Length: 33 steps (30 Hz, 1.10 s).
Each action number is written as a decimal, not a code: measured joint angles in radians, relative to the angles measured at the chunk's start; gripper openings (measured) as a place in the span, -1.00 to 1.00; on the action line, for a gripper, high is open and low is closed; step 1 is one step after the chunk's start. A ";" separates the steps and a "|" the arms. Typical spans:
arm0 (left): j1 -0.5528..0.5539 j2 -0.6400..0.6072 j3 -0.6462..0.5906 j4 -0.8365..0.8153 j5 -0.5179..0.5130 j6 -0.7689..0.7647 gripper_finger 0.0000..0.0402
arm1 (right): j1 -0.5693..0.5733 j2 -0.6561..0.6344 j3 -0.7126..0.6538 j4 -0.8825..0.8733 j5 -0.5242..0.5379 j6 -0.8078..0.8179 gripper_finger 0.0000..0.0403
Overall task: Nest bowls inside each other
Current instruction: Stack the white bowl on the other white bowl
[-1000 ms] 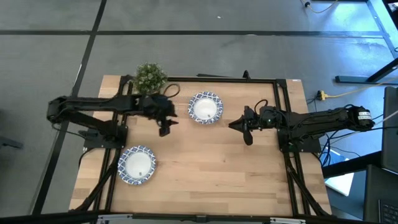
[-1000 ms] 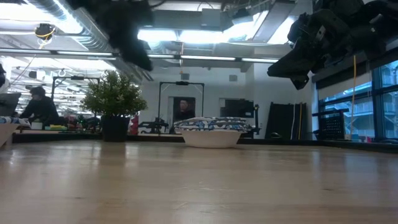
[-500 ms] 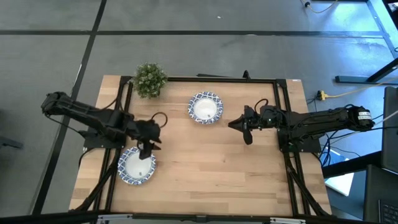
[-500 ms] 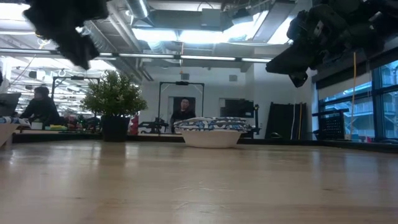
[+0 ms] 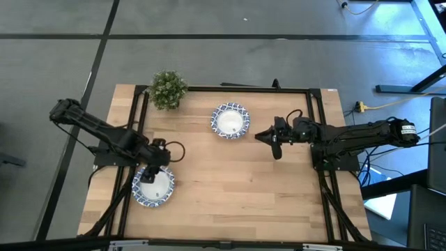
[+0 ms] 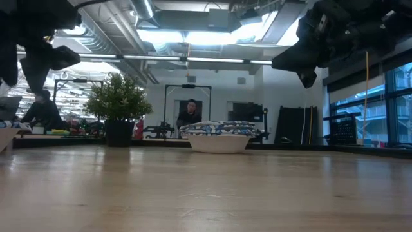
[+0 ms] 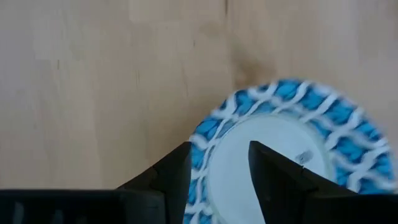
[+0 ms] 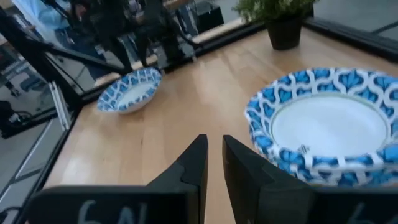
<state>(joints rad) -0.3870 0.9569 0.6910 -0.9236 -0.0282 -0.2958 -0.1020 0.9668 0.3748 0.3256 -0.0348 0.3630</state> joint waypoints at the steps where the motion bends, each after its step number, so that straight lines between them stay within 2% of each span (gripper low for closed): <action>1: 0.000 0.008 0.000 -0.015 -0.003 0.015 -0.24 | 0.000 0.000 0.000 0.012 0.001 0.000 -0.75; 6: 0.000 0.059 0.000 -0.046 -0.005 0.090 -0.24 | 0.000 0.000 0.000 0.039 0.000 0.003 -0.75; 23: 0.000 0.225 -0.001 -0.023 0.010 0.097 -0.24 | 0.000 0.000 0.000 0.053 0.016 0.000 -0.75; 31: 0.004 0.274 0.000 0.145 0.019 0.142 -0.24 | 0.000 0.000 0.000 0.052 0.016 -0.001 -0.75; 33: 0.010 0.283 0.000 0.140 0.017 0.142 -0.24 | 0.000 0.000 0.000 0.052 0.016 -0.001 -0.75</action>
<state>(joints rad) -0.3770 1.2398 0.6907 -0.7833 -0.0108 -0.1535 -0.1024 0.9668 0.3752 0.3778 -0.0187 0.3622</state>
